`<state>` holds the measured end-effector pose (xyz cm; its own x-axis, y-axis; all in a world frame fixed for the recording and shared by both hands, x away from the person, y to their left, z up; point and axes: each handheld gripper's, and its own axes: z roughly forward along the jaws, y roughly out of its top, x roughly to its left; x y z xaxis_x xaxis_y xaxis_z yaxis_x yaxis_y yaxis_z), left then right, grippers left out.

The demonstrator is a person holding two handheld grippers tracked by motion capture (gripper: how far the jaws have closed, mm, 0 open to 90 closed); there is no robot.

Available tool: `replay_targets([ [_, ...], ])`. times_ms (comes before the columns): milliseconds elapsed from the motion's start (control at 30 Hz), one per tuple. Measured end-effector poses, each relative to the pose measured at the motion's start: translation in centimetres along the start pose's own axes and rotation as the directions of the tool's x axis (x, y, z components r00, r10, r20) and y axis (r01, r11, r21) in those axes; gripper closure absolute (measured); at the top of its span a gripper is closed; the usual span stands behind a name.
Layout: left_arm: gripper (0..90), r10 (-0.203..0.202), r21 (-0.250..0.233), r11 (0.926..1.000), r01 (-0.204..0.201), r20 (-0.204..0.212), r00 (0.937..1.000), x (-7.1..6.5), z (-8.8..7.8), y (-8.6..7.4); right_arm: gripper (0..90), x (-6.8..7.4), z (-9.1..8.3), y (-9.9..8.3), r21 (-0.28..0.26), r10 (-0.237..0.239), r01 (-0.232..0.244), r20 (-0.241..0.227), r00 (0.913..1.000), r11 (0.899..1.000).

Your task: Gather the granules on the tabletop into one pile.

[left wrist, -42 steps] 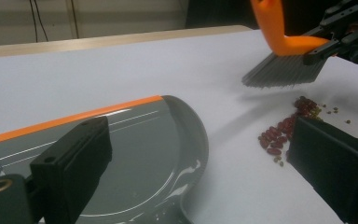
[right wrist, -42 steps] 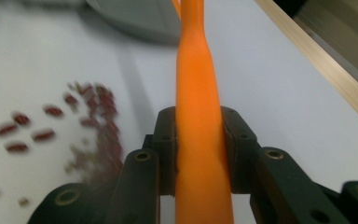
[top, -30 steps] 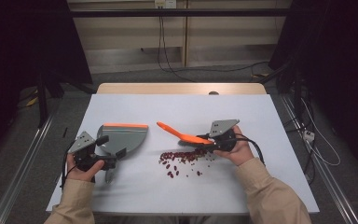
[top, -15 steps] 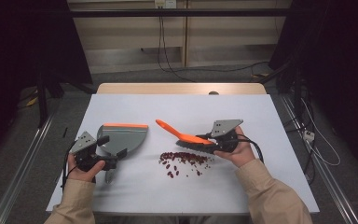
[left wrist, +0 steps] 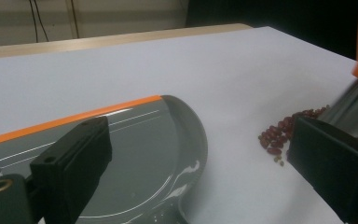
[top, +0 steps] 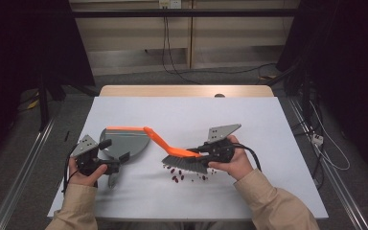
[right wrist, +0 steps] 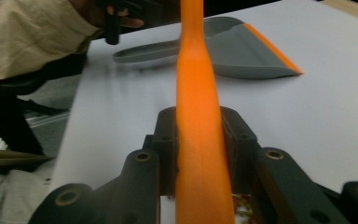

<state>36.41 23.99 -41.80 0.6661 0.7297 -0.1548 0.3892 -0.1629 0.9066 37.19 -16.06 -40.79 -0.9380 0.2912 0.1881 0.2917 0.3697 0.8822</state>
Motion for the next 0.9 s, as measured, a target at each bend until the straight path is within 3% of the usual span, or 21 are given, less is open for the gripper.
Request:
replay_targets([
  [67, 5.9, -0.004, -0.001, 1.0000, 0.004, -0.002, 1.0000, 0.1, 0.0, 0.0, 71.4, 0.5, 0.4, -0.1, -0.003, 0.009, -0.009, -0.032, 0.9994, 1.000],
  [333, 6.0, -0.009, -0.003, 1.0000, 0.009, 0.003, 1.0000, 0.1, 0.0, 0.0, 71.4, 1.2, 2.2, -1.7, 0.066, 0.047, -0.039, -0.117, 0.9920, 0.997],
  [500, 6.0, -0.010, -0.004, 0.9999, 0.010, -0.001, 0.9999, 0.1, -0.1, 0.0, 71.5, 0.5, 2.6, -1.8, 0.098, 0.002, 0.006, -0.086, 0.9963, 0.995],
  [667, 6.0, -0.006, -0.005, 1.0000, 0.006, -0.001, 1.0000, 0.2, -0.1, 0.0, 71.5, -0.7, 2.4, -1.5, 0.104, 0.008, -0.003, -0.048, 0.9988, 0.995],
  [700, 6.0, -0.006, -0.005, 1.0000, 0.006, -0.002, 1.0000, 0.2, -0.1, 0.0, 71.5, -0.9, 2.3, -1.4, 0.112, -0.013, 0.017, -0.029, 0.9995, 0.994],
  [900, 6.0, -0.005, -0.003, 1.0000, 0.005, -0.003, 1.0000, 0.1, -0.1, 0.0, 71.5, -2.1, 2.2, -1.1, 0.113, -0.030, 0.027, 0.018, 0.9994, 0.993],
])
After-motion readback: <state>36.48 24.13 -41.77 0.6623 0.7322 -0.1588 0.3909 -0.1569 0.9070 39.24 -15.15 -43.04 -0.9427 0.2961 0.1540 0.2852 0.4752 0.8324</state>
